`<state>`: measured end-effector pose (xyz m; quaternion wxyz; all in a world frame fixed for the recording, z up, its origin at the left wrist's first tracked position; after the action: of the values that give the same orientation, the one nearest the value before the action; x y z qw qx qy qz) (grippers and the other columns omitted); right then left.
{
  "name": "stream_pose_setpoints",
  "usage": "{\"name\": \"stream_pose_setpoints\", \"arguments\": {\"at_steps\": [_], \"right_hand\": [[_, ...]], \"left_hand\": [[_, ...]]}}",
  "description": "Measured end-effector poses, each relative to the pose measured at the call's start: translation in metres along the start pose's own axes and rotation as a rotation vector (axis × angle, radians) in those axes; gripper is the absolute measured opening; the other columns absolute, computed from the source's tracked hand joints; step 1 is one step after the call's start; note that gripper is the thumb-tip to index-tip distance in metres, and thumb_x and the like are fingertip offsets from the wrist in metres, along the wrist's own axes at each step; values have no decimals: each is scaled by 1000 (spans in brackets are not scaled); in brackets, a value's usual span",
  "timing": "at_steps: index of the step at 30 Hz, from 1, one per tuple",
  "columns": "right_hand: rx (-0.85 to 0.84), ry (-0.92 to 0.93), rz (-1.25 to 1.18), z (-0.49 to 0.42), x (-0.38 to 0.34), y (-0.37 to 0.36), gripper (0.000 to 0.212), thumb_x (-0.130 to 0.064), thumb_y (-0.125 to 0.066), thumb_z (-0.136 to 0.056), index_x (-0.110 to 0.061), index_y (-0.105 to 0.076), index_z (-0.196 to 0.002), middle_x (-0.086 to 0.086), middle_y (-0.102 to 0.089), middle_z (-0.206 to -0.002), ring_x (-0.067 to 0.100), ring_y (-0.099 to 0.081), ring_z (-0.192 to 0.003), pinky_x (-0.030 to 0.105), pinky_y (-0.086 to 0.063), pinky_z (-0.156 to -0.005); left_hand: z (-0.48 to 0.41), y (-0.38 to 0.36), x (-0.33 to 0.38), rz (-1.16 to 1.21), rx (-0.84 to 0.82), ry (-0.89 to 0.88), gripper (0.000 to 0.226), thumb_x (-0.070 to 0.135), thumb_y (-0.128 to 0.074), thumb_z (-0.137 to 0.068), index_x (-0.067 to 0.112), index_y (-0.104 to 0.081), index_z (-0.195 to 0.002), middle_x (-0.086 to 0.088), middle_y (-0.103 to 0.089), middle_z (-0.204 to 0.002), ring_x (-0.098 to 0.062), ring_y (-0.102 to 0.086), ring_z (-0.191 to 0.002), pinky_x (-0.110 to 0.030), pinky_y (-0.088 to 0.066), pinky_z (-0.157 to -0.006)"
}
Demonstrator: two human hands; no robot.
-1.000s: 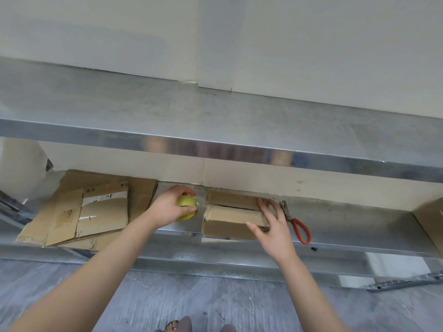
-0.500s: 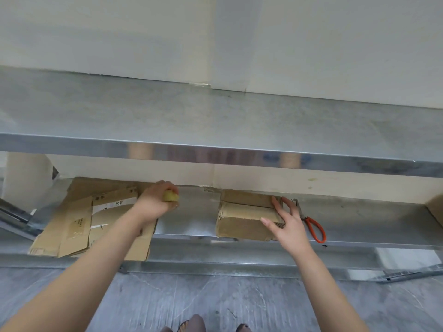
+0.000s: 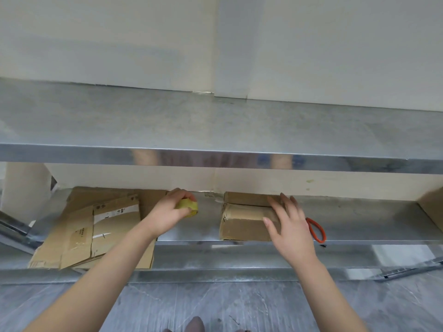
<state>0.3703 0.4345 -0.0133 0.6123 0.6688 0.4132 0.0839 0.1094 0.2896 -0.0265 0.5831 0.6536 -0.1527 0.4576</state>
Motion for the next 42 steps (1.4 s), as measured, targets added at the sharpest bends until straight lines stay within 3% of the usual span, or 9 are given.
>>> {"name": "stream_pose_setpoints", "arguments": {"at_steps": [7,10,13,20,28,32,34,39,42], "right_hand": [[3,284,68,20,-100,-12,47,-41,-50,-94,-22,-55,-137,5,-53,-140,30,-40,-138,49,-34,-114],[-54,184,-111,17,-126,-31,44,-43,-51,-95,-22,-56,-134,-1,-57,-133,21,-44,-131,39,-41,-107],[-116,41,-353,11,-138,-51,36,-43,-60,-90,-23,-60,-120,-6,-64,-113,12,-55,-109,30,-48,-92],[-109,-93,-644,11,-142,-74,11,-23,-74,-83,-20,-66,-90,-10,-67,-81,3,-62,-79,28,-52,-75],[-62,-45,-600,15,-150,-83,6,-16,-66,-88,-18,-63,-83,-9,-61,-82,3,-54,-80,22,-42,-74],[-155,10,-587,19,-164,-96,8,-16,-65,-87,-20,-60,-83,-9,-58,-84,9,-54,-83,28,-45,-76],[-187,41,-596,28,-174,-104,9,-19,-64,-87,-22,-58,-82,-12,-57,-83,7,-53,-83,30,-46,-75],[-194,-268,-839,28,-143,-124,21,-9,-60,-90,-24,-57,-77,-14,-57,-75,11,-55,-77,38,-58,-73],[-238,-422,-959,21,-129,-133,27,-5,-59,-92,-24,-57,-73,-9,-54,-68,10,-56,-70,26,-57,-62]], "left_hand": [[12,-1,32,-53,26,-180,23,9,-70,-83,20,-63,-103,4,-61,-105,-5,-54,-97,-8,-35,-82],[23,0,45,-55,35,-242,24,12,-72,-83,21,-64,-104,11,-62,-106,6,-52,-98,-6,-35,-85],[33,2,52,-105,43,-295,23,14,-72,-83,19,-65,-104,13,-61,-103,0,-51,-98,-8,-35,-86],[50,5,30,-141,-42,-257,23,21,-71,-85,23,-63,-107,11,-57,-106,-2,-52,-102,-19,-39,-91],[52,8,-3,-96,3,-130,59,30,-84,-71,39,-48,-117,11,-59,-90,-3,-54,-81,-12,-40,-74],[49,4,-26,-231,10,-104,54,44,-83,-68,32,-52,-111,16,-61,-90,-2,-56,-81,-5,-38,-68],[46,5,-37,-222,12,-67,55,47,-81,-70,27,-55,-114,11,-63,-95,-5,-58,-85,-13,-42,-71],[47,-6,-39,-289,-30,-163,48,44,-71,-81,27,-58,-124,12,-55,-99,-11,-49,-95,-14,-32,-78],[48,-12,-47,-279,-56,-199,41,33,-58,-94,32,-51,-135,15,-56,-111,-12,-43,-101,-23,-29,-90]]}}
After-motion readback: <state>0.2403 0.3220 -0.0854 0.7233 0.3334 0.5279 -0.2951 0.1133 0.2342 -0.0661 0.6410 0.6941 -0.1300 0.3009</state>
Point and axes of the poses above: each hand's wrist, its own z-axis away from the middle knuckle, its own y-axis out of the back of the hand, x = y × z, the point moved 10 cm from there along -z, towards the middle knuckle
